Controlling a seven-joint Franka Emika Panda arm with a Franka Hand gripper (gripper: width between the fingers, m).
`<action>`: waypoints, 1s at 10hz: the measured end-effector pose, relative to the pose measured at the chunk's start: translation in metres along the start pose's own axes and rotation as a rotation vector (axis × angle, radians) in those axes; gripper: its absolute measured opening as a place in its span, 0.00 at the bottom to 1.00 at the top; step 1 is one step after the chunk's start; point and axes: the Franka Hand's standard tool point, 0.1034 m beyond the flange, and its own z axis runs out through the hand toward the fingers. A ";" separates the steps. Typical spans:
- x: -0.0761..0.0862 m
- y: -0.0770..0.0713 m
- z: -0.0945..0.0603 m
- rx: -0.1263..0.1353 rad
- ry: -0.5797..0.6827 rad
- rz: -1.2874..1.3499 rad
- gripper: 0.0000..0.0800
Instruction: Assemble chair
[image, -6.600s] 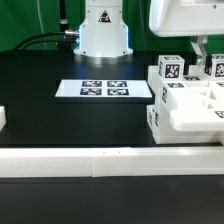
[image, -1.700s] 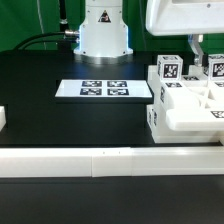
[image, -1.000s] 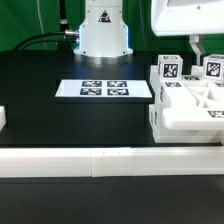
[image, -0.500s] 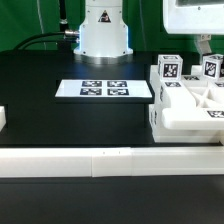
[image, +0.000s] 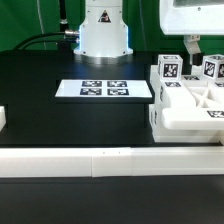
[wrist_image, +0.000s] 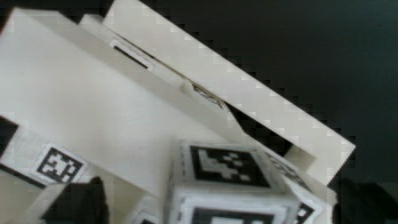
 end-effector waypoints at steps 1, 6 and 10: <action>0.000 0.000 0.000 0.000 0.000 -0.081 0.81; 0.000 -0.007 -0.005 -0.043 0.024 -0.576 0.81; 0.000 -0.005 -0.004 -0.079 0.005 -0.939 0.81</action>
Offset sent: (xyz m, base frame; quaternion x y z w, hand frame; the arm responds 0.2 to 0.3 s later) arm 0.0044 0.0064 0.0036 -0.0251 0.0081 -0.2277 0.9734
